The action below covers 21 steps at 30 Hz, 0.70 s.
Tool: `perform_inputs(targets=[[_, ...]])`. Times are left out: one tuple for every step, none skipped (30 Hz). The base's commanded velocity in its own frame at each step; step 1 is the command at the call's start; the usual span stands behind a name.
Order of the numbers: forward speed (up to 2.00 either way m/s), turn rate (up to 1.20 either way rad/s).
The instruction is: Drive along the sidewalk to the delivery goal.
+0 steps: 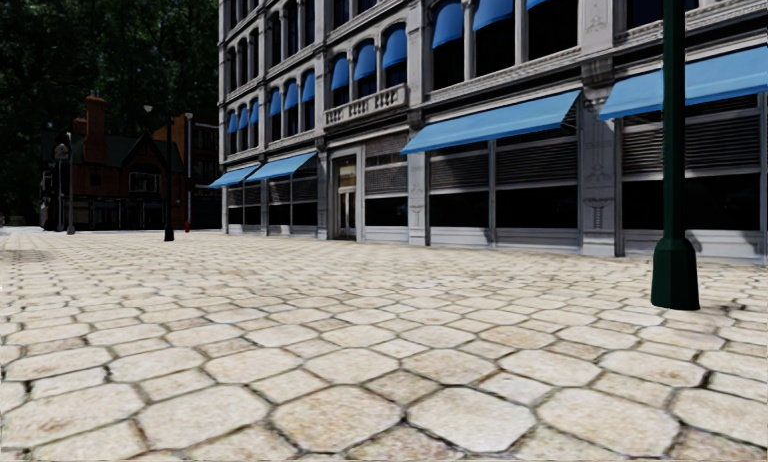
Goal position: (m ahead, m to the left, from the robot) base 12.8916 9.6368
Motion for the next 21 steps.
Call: perform_inputs(targets=[[2.00, 0.40], [2.00, 0.40], [2.00, 0.40], [2.00, 0.40], [2.00, 0.40], [2.00, 0.40], [2.00, 0.40], [2.00, 0.41], [2.00, 0.43], [2.00, 0.43], [2.00, 0.45], [2.00, 0.46], [2.00, 0.47], [2.00, 0.47], [2.00, 0.48], [2.00, 0.49], [2.00, 0.50], [2.00, 0.50], [2.00, 0.50], [2.00, 0.51], [2.00, 0.51]])
